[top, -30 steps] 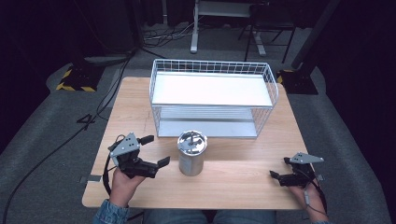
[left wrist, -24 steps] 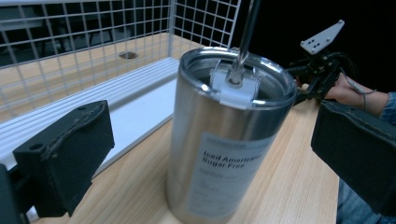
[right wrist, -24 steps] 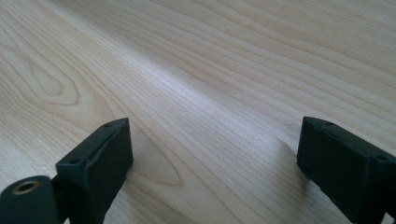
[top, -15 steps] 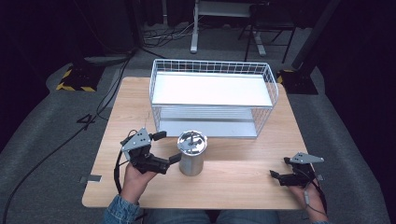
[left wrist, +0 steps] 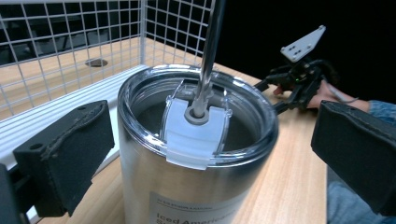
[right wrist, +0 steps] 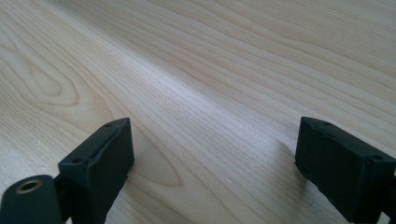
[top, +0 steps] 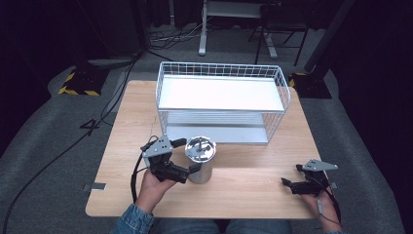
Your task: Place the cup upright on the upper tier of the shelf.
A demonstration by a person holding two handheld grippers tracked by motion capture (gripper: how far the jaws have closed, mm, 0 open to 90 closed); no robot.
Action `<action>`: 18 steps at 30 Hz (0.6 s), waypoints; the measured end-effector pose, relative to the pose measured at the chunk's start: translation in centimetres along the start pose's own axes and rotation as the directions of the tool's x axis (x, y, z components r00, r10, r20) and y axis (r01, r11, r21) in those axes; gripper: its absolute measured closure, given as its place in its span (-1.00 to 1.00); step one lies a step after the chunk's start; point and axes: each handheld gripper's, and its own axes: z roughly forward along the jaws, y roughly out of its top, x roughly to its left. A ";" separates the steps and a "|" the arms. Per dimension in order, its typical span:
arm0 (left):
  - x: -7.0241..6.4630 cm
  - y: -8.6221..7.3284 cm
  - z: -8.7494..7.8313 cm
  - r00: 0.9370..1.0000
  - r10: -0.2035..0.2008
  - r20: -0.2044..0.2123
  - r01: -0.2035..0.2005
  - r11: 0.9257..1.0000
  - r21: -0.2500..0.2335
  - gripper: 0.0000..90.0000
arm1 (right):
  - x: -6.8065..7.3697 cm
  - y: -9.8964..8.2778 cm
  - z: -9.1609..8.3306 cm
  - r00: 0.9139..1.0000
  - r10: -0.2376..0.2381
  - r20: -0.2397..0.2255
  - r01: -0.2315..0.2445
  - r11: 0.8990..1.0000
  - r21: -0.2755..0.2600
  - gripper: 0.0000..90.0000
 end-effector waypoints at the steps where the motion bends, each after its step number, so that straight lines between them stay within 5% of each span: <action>1: 0.0 -0.1 0.2 1.000 -0.005 -0.004 0.005 1.000 -0.001 -1.00 | 0.0 0.0 0.0 1.000 0.000 0.000 0.000 1.000 0.000 -0.73; 18: 0.2 -1.3 3.0 0.999 0.008 -0.048 -0.006 0.999 0.034 -1.00 | 0.0 0.0 0.0 1.000 -0.002 0.004 0.002 1.000 -0.002 -0.70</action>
